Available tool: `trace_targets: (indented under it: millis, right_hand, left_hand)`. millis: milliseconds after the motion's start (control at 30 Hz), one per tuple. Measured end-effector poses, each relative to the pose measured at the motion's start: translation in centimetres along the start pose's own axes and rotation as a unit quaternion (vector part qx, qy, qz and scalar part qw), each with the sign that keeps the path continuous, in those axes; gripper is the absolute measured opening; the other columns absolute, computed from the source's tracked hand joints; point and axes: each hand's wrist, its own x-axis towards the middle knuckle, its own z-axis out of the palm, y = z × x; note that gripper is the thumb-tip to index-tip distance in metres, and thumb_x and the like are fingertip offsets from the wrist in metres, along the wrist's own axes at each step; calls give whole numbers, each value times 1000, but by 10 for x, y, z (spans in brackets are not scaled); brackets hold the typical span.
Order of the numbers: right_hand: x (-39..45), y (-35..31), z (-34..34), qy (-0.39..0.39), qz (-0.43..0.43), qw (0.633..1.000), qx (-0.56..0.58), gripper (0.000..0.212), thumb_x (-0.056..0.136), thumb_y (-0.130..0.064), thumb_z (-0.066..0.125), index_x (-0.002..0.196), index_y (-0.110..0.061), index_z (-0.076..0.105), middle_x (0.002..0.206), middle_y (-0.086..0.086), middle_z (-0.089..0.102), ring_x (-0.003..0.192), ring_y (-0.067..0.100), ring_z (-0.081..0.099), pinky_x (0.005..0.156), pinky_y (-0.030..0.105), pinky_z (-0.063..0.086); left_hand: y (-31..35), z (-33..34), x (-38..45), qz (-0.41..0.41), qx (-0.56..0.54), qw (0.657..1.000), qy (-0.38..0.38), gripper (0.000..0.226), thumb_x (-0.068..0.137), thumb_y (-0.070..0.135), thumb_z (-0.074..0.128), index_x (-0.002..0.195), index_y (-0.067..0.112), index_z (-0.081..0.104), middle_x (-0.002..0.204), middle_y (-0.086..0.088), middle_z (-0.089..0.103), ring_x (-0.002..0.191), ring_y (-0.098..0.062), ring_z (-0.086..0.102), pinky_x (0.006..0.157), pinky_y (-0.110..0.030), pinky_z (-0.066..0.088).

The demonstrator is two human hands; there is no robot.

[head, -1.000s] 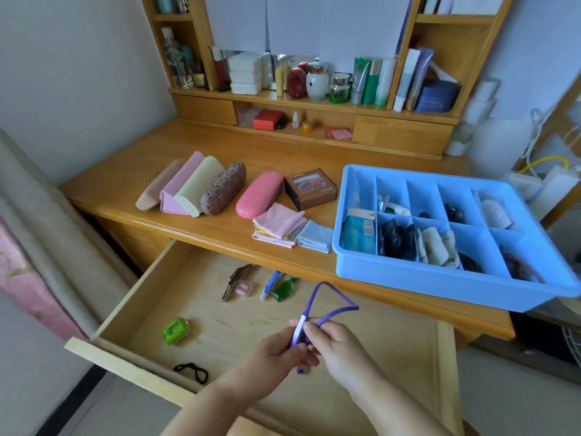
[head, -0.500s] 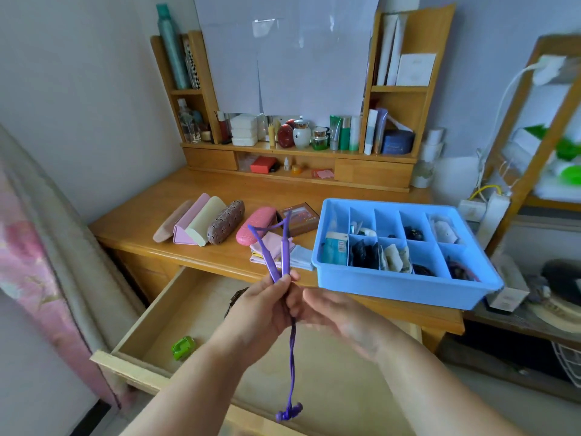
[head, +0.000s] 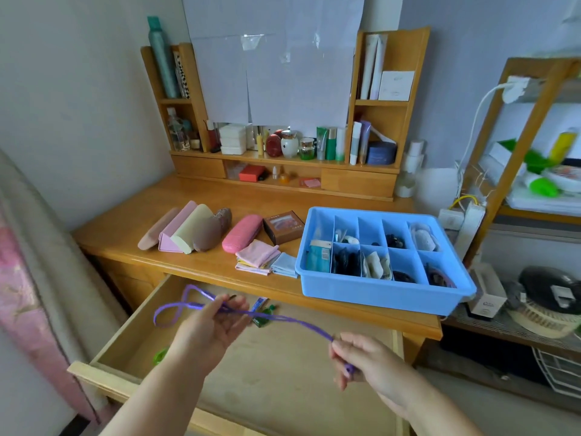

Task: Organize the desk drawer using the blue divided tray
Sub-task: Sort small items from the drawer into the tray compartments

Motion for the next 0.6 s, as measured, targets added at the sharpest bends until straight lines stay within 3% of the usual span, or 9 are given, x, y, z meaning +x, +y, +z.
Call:
trace_targets:
  millis: [133, 200, 267, 333, 400, 467, 533, 600]
  right_hand:
    - [10, -37, 4, 28, -102, 994, -3, 29, 99, -9, 40, 77, -13, 59, 88, 5, 67, 80, 17, 53, 76, 27, 42]
    - [20, -50, 8, 16, -122, 992, -15, 27, 99, -9, 40, 78, -11, 57, 96, -2, 70, 85, 16, 50, 75, 23, 41]
    - [27, -60, 12, 2, -124, 991, -43, 29, 100, -9, 39, 75, -14, 55, 95, -6, 70, 85, 15, 49, 71, 16, 40]
    - [33, -66, 14, 0, -120, 990, -80, 38, 100, -11, 39, 69, -22, 57, 92, -4, 70, 82, 12, 51, 68, 13, 41]
    - [35, -70, 14, -4, -122, 987, -107, 37, 100, -12, 40, 68, -21, 57, 82, -1, 68, 76, 9, 53, 68, 14, 41]
    - [33, -73, 12, -27, -121, 986, -114, 37, 99, -12, 40, 67, -18, 57, 72, 1, 65, 66, 4, 52, 65, 13, 39]
    - [29, -75, 8, -44, -124, 987, -88, 37, 99, -11, 40, 67, -16, 57, 70, 3, 63, 62, 5, 51, 63, 14, 39]
    - [24, -78, 2, -24, -141, 990, -21, 34, 96, -12, 42, 67, -16, 59, 71, 4, 63, 65, 11, 52, 66, 21, 40]
  left_hand:
    - [-31, -12, 1, -81, 26, 996, -29, 25, 97, 31, 46, 85, 11, 55, 80, -14, 73, 67, -23, 72, 78, -42, 51]
    - [-44, -9, -4, -109, 59, 991, -43, 20, 96, 28, 48, 94, 10, 56, 81, -13, 71, 67, -23, 71, 74, -38, 53]
    - [-55, -3, -13, -121, 163, 978, -43, 15, 94, 21, 53, 95, 6, 59, 77, -12, 69, 67, -23, 69, 67, -34, 54]
    - [-63, 3, -20, -58, 293, 954, -21, 9, 88, 12, 63, 91, 5, 58, 76, -9, 64, 67, -22, 65, 65, -32, 53]
    - [-65, 11, -24, 71, 389, 918, 3, 28, 78, 10, 74, 99, 13, 55, 91, 0, 59, 77, -15, 60, 68, -23, 48]
    - [-66, 25, -27, 158, 438, 883, -59, 50, 74, 18, 78, 113, 33, 51, 111, 15, 53, 101, -2, 54, 77, -17, 42]
    - [-69, 42, -29, 151, 459, 863, -149, 36, 81, 29, 72, 112, 39, 56, 115, 18, 59, 107, 4, 53, 88, -17, 42]
    - [-72, 53, -28, 131, 476, 851, -180, 8, 91, 29, 60, 92, 29, 69, 99, 12, 70, 90, 4, 61, 81, -8, 44]
